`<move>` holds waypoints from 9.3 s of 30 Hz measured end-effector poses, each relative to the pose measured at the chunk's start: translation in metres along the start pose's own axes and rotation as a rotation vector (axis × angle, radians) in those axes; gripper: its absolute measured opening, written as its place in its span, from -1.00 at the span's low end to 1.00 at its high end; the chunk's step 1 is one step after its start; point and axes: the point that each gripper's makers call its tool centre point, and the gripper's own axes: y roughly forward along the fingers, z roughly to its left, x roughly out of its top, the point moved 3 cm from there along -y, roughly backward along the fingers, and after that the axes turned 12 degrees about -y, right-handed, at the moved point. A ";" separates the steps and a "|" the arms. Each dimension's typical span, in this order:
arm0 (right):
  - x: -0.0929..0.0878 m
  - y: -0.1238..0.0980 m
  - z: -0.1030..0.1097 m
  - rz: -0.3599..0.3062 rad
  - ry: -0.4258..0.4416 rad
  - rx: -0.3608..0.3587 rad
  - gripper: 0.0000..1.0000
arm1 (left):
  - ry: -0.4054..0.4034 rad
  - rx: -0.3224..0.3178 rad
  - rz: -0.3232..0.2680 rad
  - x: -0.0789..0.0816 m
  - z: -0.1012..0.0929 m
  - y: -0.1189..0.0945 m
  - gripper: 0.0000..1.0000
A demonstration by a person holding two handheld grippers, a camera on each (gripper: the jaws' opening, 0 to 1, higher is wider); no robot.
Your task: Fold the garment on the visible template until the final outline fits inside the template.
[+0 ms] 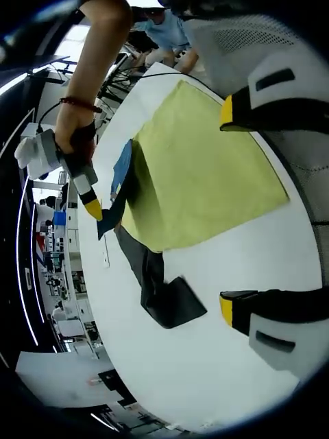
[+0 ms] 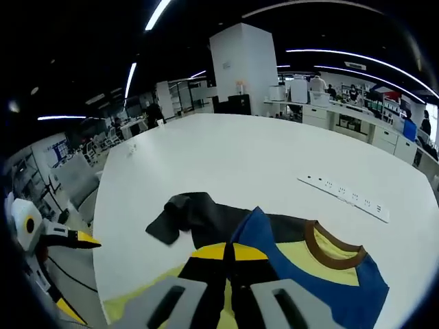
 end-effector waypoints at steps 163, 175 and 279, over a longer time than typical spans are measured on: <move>-0.238 -0.147 -0.137 0.297 0.167 -0.402 -1.00 | 0.056 0.050 -0.015 0.016 0.014 0.003 0.84; -0.243 -0.154 -0.145 0.287 0.210 -0.385 -1.00 | 0.044 0.064 -0.019 0.020 0.023 0.006 0.80; -0.169 -0.235 -0.055 0.109 0.268 -0.224 0.69 | -0.145 0.447 0.052 0.020 0.157 0.070 -0.99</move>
